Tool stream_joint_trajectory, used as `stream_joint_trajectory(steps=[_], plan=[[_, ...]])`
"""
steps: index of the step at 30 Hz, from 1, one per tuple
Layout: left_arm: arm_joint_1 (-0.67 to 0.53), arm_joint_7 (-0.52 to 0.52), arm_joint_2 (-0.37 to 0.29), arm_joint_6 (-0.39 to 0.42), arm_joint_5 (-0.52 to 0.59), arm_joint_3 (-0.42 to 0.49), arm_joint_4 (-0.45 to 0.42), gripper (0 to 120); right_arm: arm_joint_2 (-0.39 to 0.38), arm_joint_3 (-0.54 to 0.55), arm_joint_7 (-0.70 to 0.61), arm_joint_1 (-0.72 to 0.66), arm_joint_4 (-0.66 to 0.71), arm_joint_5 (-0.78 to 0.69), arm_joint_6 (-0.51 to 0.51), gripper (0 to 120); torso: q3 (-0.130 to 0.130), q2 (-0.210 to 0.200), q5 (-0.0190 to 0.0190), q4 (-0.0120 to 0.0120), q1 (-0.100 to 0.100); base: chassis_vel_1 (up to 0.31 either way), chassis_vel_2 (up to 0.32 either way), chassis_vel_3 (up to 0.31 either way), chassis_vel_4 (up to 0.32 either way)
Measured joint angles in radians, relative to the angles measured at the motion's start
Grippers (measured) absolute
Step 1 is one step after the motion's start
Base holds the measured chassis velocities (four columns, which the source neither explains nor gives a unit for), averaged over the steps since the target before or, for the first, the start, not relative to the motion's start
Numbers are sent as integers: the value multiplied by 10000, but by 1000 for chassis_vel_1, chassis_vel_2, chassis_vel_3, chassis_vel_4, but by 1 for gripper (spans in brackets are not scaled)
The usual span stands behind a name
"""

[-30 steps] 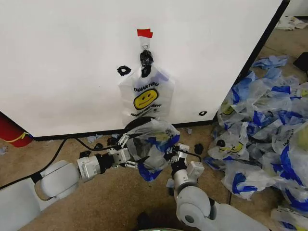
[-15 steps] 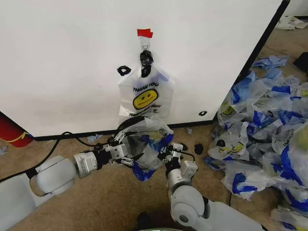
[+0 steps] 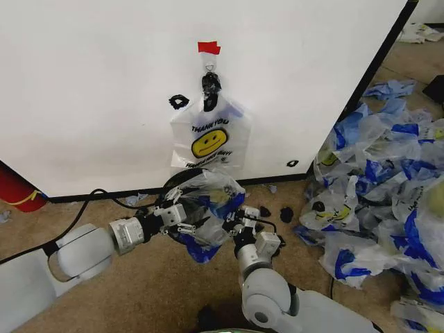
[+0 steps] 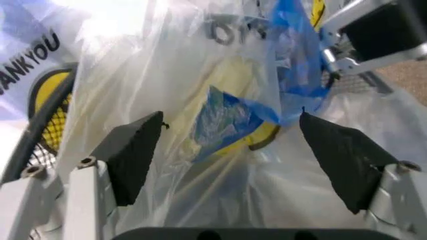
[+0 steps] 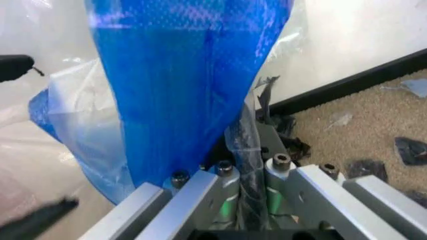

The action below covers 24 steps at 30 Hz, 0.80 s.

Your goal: Pick up the garbage bag from the wall and place it over the trash bin.

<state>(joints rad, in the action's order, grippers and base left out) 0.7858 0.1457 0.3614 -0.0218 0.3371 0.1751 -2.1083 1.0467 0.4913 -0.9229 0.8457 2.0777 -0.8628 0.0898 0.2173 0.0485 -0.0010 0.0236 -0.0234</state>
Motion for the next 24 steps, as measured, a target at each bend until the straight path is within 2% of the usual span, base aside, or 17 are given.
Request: stream_joint_trajectory(steps=[4,9,11,24], plan=[[-19,-74,-9,-23,39,8,22,66,6,20,0,9,9,22,0,0,0,0,0,0,0,0,0,0,0],[24,-139,3,-79,53,9,78,59,10,46,-9,-37,41,23,0,0,0,0,0,0,0,0,0,0,0],[71,-163,35,-106,56,10,97,52,35,76,-23,-59,41,23,0,0,0,0,-1,0,0,0,0,0,0],[297,-331,145,-399,49,-93,237,43,95,126,-31,-29,-4,70,-4,0,0,0,0,0,0,0,0,0,0]])
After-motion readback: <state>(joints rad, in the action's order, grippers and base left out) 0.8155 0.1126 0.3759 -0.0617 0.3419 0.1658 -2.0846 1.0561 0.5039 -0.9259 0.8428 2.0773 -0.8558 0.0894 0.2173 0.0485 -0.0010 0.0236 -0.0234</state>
